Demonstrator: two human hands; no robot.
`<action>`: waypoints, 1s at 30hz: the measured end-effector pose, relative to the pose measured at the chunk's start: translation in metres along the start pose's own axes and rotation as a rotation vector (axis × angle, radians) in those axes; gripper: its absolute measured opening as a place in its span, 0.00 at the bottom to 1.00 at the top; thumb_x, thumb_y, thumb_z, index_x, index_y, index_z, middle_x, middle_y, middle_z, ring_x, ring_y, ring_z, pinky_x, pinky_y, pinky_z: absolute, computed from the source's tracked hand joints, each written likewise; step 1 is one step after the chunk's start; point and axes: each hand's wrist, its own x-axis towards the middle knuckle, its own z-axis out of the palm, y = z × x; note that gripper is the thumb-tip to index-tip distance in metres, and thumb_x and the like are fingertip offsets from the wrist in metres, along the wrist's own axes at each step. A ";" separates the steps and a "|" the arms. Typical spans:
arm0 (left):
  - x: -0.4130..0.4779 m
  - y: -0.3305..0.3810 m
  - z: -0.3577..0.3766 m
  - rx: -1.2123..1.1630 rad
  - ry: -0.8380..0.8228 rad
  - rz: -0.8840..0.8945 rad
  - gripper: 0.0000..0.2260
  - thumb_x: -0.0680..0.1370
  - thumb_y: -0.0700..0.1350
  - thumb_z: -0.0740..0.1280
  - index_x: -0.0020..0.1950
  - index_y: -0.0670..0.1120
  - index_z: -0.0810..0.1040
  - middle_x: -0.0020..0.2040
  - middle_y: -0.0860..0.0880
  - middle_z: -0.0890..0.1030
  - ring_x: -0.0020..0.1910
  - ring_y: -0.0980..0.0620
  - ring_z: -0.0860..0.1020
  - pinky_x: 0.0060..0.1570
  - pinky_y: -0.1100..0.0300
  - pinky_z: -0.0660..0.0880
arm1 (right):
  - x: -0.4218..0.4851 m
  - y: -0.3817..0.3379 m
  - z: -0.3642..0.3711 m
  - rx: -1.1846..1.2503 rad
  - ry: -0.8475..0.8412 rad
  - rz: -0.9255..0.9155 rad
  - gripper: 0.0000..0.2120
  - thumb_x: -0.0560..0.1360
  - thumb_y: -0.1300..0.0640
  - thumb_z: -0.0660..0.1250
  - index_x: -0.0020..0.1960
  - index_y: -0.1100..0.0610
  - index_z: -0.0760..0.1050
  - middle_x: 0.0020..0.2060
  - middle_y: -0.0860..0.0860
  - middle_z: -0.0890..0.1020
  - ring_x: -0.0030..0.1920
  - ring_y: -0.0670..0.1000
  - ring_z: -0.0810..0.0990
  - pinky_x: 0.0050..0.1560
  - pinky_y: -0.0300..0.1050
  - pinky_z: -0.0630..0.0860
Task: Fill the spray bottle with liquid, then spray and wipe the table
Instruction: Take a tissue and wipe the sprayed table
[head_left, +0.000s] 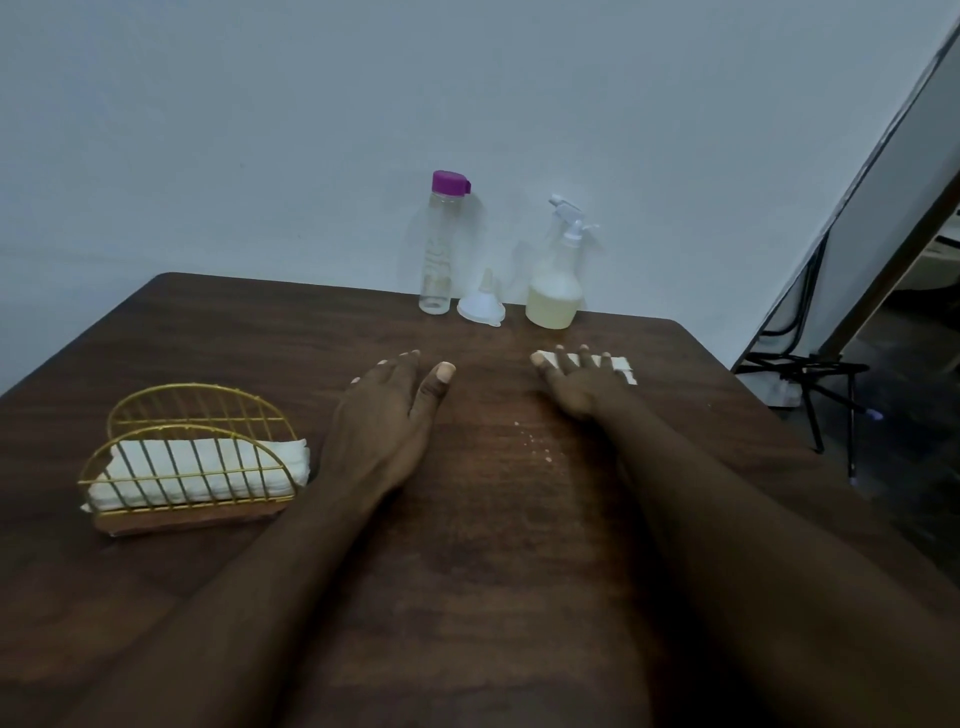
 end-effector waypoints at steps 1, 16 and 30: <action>0.001 -0.001 0.000 0.003 -0.001 -0.001 0.40 0.81 0.71 0.42 0.80 0.46 0.69 0.78 0.45 0.72 0.78 0.47 0.67 0.78 0.45 0.62 | 0.000 -0.020 0.002 -0.007 -0.008 -0.047 0.40 0.78 0.24 0.37 0.85 0.41 0.44 0.85 0.51 0.44 0.84 0.62 0.40 0.79 0.67 0.41; -0.002 -0.005 -0.003 -0.003 -0.001 -0.028 0.37 0.82 0.69 0.45 0.79 0.46 0.70 0.77 0.45 0.73 0.77 0.45 0.68 0.76 0.46 0.64 | -0.024 -0.073 0.017 -0.191 -0.007 -0.406 0.29 0.86 0.38 0.43 0.85 0.42 0.45 0.85 0.52 0.45 0.84 0.61 0.44 0.81 0.64 0.45; -0.001 0.000 0.003 -0.043 0.001 0.005 0.38 0.81 0.71 0.44 0.78 0.47 0.71 0.77 0.46 0.73 0.77 0.47 0.69 0.74 0.48 0.64 | -0.024 0.015 -0.001 -0.022 -0.037 -0.043 0.36 0.81 0.28 0.37 0.85 0.40 0.44 0.85 0.49 0.42 0.84 0.60 0.39 0.80 0.67 0.40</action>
